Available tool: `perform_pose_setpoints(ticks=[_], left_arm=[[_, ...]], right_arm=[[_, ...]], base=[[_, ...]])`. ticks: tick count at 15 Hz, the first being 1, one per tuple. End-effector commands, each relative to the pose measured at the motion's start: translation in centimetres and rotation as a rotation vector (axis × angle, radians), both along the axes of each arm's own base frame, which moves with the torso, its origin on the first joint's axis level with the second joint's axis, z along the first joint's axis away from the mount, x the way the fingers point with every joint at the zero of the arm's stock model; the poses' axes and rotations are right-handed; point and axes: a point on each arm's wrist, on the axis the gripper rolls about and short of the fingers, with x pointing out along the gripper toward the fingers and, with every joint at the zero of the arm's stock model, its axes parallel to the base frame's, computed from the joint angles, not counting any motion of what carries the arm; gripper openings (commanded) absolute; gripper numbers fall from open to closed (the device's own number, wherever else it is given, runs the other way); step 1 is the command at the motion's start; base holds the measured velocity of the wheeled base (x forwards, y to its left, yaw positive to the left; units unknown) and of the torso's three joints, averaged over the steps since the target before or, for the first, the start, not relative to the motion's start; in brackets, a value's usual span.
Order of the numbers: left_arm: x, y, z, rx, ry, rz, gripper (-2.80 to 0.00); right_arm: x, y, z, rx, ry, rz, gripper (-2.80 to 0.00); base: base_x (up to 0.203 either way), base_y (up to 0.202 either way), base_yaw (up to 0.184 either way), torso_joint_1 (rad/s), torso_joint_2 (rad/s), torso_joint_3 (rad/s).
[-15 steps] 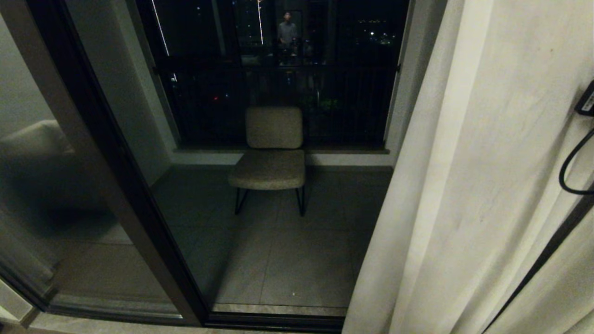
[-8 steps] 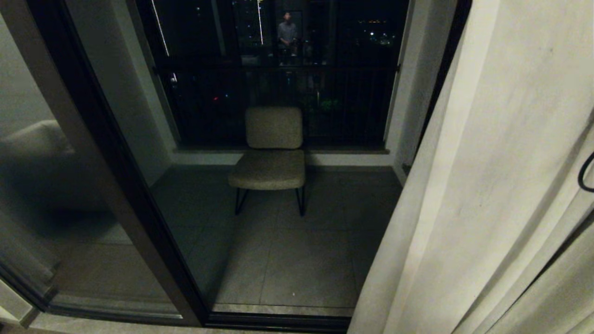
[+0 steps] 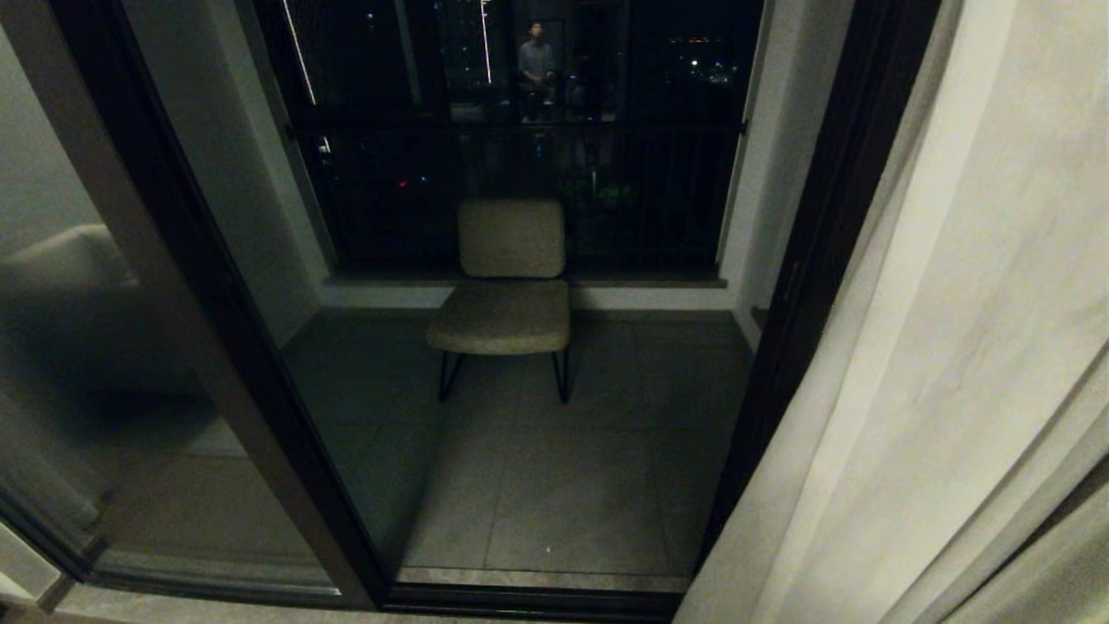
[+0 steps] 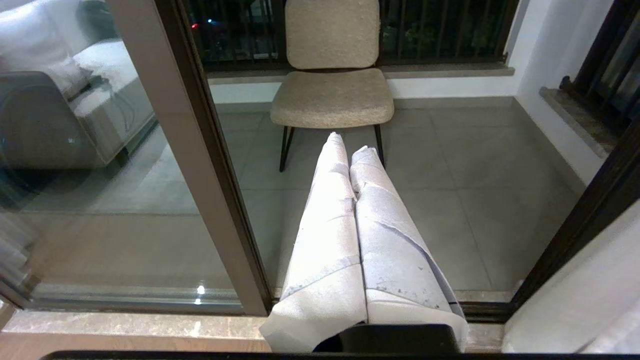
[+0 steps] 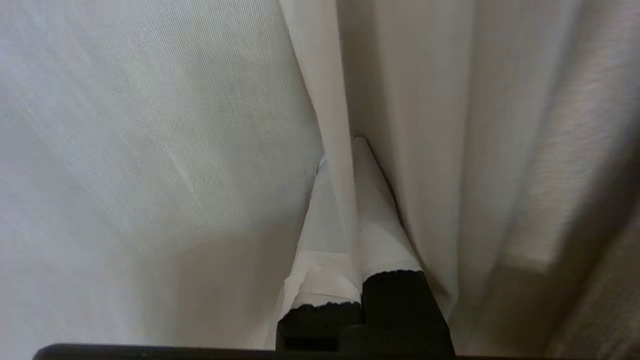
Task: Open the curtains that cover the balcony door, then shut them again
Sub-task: Pull the inner curtains open on both sides
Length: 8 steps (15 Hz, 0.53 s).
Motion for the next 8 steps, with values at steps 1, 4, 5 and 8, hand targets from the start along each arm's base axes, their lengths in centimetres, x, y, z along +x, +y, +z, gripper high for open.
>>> perform_pose_setpoints(ticks=[1, 4, 5, 8], left_arm=[[0.0, 0.0, 0.0, 0.001, -0.001, 0.000, -2.80], [0.0, 0.0, 0.0, 0.001, -0.001, 0.000, -2.80], [0.0, 0.0, 0.0, 0.001, -0.001, 0.000, -2.80], [0.0, 0.0, 0.0, 0.001, -0.001, 0.000, -2.80]], right_arm=[[-0.3, -1.8, -0.5, 0.001, 0.002, -0.055, -2.80], [-0.7, -3.3, -0.6, -0.003, -0.001, -0.095, -2.80], [-0.9, -3.9, -0.8, -0.005, -0.002, -0.112, -2.80], [-1.2, -5.2, -0.7, -0.028, -0.017, -0.152, -2.80]], base=[[0.000, 0.000, 0.000, 0.000, 0.00, 0.000], [0.000, 0.000, 0.000, 0.000, 0.00, 0.000], [0.000, 0.000, 0.000, 0.000, 0.00, 0.000], [0.000, 0.000, 0.000, 0.000, 0.00, 0.000]])
